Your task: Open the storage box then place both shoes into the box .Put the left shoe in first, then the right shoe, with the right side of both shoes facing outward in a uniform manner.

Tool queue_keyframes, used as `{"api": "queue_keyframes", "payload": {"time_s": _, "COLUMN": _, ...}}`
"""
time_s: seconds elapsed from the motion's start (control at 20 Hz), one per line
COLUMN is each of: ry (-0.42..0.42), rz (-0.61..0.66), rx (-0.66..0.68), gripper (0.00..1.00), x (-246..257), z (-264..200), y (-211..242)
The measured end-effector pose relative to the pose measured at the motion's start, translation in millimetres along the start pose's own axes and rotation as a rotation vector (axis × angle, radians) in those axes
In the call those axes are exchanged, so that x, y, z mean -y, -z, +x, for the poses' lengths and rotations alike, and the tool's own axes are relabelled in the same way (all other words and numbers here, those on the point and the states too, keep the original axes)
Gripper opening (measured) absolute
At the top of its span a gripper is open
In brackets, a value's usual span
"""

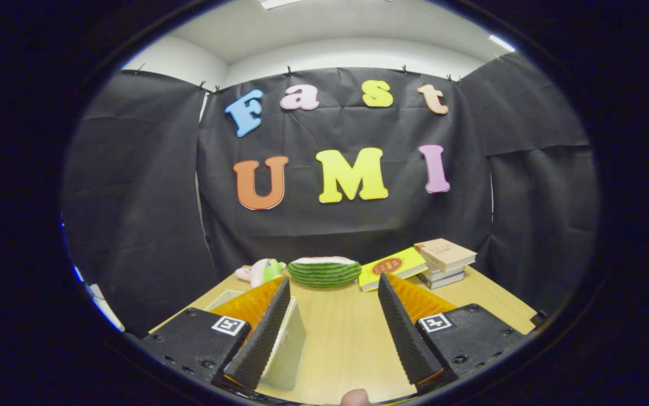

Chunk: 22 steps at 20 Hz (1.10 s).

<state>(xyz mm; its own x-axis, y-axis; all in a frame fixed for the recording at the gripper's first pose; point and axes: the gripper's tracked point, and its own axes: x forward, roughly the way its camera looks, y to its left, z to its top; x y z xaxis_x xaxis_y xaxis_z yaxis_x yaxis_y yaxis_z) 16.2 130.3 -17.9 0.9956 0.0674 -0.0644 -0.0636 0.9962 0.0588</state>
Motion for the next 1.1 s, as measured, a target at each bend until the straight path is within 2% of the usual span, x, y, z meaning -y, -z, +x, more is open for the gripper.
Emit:
{"api": "queue_keyframes", "payload": {"time_s": 0.2, "ry": 0.014, "rz": -0.031, "rx": 0.009, "gripper": 0.96, "x": 5.9, "z": -4.3, "y": -1.1}}
{"api": "queue_keyframes", "payload": {"time_s": 1.1, "ry": 0.029, "rz": -0.021, "rx": 0.056, "gripper": 0.96, "x": 16.6, "z": -21.6, "y": -22.4}}
